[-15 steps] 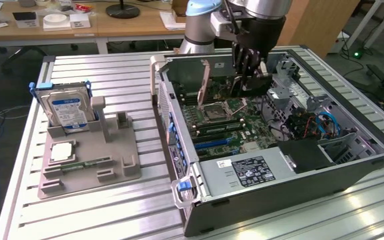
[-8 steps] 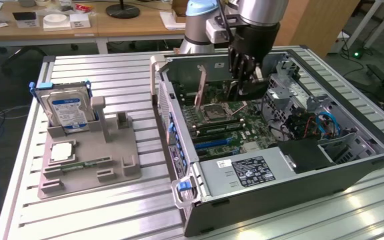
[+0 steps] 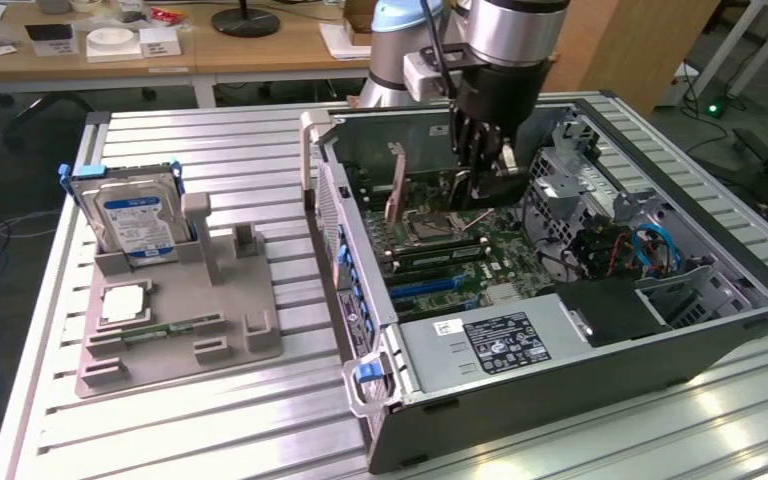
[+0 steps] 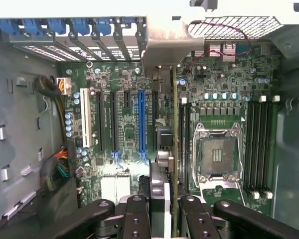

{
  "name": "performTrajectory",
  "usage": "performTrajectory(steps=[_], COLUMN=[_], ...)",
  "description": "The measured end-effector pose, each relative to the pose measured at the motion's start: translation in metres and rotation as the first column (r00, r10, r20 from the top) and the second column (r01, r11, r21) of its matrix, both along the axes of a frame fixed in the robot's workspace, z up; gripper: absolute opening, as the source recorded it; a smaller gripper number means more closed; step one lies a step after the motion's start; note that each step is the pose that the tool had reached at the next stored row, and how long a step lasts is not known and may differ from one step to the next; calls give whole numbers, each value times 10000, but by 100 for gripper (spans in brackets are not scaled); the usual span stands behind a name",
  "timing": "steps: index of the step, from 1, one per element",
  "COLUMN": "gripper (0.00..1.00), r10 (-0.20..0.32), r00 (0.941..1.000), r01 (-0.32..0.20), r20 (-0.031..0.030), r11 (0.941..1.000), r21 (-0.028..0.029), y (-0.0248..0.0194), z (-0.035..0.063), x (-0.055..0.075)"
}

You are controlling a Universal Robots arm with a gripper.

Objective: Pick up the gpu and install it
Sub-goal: 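Insert the gpu into the slot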

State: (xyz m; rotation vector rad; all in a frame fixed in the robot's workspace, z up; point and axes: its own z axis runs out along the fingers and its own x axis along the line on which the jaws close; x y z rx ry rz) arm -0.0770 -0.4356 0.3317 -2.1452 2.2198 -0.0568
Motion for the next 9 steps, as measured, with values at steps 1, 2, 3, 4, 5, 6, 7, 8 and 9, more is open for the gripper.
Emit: performTrajectory(steps=[1, 2, 3, 4, 5, 6, 7, 8, 9], gripper=[28, 28, 28, 28, 28, 28, 28, 28, 28], r10=[1, 1, 0, 0, 0, -1, -2, -1, -1], r00=[10000, 10000, 10000, 10000, 10000, 10000, 10000, 10000, 10000], r01=[-1, -1, 0, 0, 0, 1, 2, 1, 1], r20=[1, 0, -1, 0, 1, 1, 0, 1, 1], r11=[10000, 10000, 10000, 10000, 10000, 10000, 10000, 10000, 10000], r21=[2, 1, 0, 0, 2, 3, 1, 1, 2], y=[-6, -16, -26, -38, -48, -54, -60, -63, -63], z=[-18, -32, -43, -53, -64, -77, -89, -106, -124], x=[-3, -5, -8, -10, -12, -15, -18, -20, -24])
